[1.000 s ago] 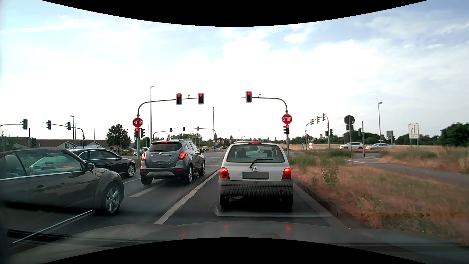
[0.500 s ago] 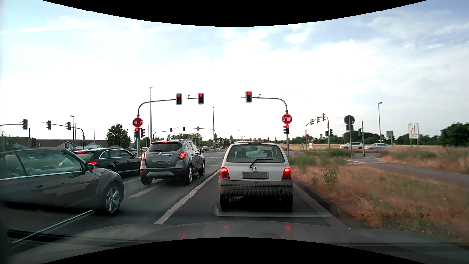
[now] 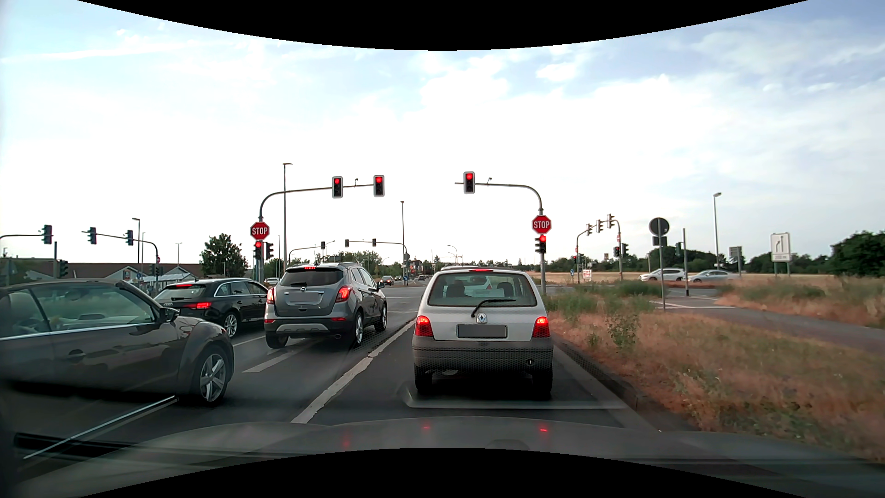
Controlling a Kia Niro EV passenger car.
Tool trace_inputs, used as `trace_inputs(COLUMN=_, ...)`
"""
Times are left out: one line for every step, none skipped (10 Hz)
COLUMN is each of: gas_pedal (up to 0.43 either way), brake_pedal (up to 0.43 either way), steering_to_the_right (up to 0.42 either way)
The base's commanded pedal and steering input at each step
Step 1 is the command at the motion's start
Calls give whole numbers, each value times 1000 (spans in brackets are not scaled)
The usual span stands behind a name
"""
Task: Follow the waypoints while adhering to traffic rules and regulations
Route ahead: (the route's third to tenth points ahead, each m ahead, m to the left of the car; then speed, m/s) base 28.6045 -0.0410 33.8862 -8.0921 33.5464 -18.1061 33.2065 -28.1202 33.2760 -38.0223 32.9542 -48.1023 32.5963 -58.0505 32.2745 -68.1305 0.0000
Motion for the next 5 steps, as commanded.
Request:
trace_inputs(gas_pedal=0, brake_pedal=378, steering_to_the_right=-10)
trace_inputs(gas_pedal=0, brake_pedal=378, steering_to_the_right=-9)
trace_inputs(gas_pedal=0, brake_pedal=378, steering_to_the_right=-10)
trace_inputs(gas_pedal=0, brake_pedal=378, steering_to_the_right=-10)
trace_inputs(gas_pedal=0, brake_pedal=378, steering_to_the_right=-9)
